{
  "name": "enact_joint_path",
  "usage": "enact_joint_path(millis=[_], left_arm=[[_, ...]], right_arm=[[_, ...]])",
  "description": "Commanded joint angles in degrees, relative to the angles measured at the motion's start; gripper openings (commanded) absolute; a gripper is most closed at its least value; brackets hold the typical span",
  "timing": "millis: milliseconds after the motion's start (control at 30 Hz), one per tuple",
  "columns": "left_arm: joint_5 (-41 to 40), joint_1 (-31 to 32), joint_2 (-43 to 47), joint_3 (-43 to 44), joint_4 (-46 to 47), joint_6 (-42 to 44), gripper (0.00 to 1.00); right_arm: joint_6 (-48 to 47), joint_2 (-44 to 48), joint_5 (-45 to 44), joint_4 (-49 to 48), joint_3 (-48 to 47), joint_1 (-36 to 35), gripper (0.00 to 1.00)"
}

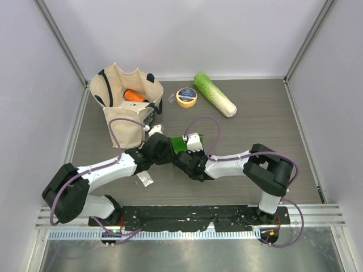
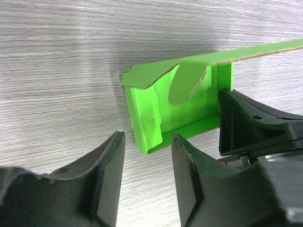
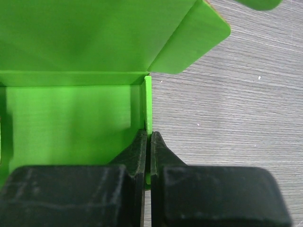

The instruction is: Fold the paper box

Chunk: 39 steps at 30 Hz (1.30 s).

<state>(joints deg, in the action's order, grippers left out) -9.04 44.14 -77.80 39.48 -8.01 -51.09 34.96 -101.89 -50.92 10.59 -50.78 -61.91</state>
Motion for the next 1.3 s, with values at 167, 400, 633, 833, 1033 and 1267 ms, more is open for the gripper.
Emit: enact_joint_path(millis=[167,400,633,833,1033,1267], left_arm=[[-1.2,-0.9,-0.1,4.2,-9.1,1.3,0.40],[4.3,-3.5,-1.6,4.2,-5.0,1.1,0.38],[4.6,-3.5,-4.8,5.2,-3.2,-0.1,0.42],[0.9,-3.3,-6.3,6.8,-6.5,-0.1,0.28],[-2.6,-2.6,-8.1,8.2,-9.6,-0.2,0.25],[-6.8,-0.4,-11.8,11.3,-12.3,0.4,0.21]], right_arm=[[0.9,2.6,14.7,-7.6,8.9,0.6,0.01],[-0.3,2.4,16.6,-9.9,9.7,1.6,0.01],[-0.6,3.1,17.1,-10.3,9.8,1.8,0.01],[-0.3,3.4,17.5,-10.2,9.9,1.9,0.01],[-0.2,3.6,18.1,-10.2,10.0,1.9,0.01],[0.3,3.7,19.0,-12.4,10.0,1.8,0.01]])
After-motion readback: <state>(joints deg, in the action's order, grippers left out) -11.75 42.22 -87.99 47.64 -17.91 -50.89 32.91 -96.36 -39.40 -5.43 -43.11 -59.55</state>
